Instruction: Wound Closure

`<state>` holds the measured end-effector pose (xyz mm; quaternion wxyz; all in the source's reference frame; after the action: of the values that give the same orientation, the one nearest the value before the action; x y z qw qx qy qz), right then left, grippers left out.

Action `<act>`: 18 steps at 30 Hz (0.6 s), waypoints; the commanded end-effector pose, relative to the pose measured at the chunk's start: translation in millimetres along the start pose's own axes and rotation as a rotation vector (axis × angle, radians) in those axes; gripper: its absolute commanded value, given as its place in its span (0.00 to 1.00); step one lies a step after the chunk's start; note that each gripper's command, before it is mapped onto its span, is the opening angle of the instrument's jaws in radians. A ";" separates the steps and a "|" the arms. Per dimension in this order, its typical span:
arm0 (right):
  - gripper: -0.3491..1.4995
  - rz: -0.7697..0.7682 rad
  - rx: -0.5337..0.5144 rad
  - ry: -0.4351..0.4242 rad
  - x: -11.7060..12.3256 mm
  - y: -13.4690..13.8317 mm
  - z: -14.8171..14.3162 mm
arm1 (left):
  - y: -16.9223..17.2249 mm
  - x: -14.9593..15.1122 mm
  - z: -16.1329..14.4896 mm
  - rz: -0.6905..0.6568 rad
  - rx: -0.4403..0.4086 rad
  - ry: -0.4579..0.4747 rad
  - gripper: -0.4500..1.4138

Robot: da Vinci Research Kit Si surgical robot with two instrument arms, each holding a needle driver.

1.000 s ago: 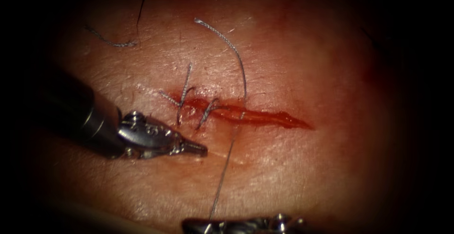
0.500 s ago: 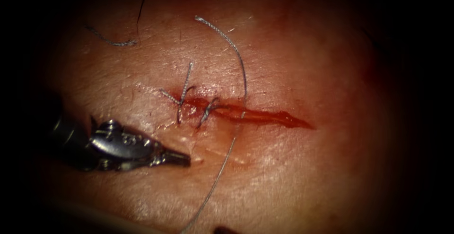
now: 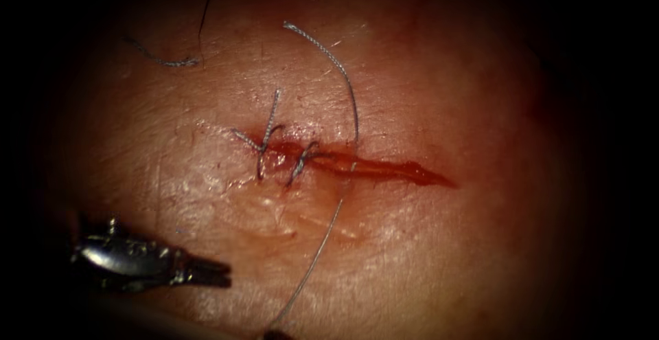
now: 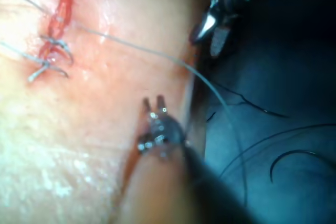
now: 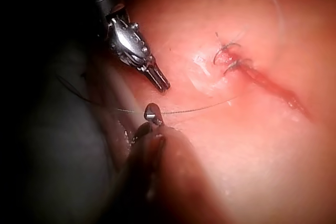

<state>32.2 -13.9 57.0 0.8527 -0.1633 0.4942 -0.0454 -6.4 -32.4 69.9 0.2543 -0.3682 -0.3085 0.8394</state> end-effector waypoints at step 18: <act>0.99 0.050 -0.049 -0.046 -5.5 2.7 -4.8 | 9.3 -6.4 1.1 -0.049 0.026 -0.048 0.81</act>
<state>24.0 -10.6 58.2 0.8610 -0.1741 0.4778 -0.0094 -5.1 -41.8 67.0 0.2754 -0.3381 -0.3035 0.8472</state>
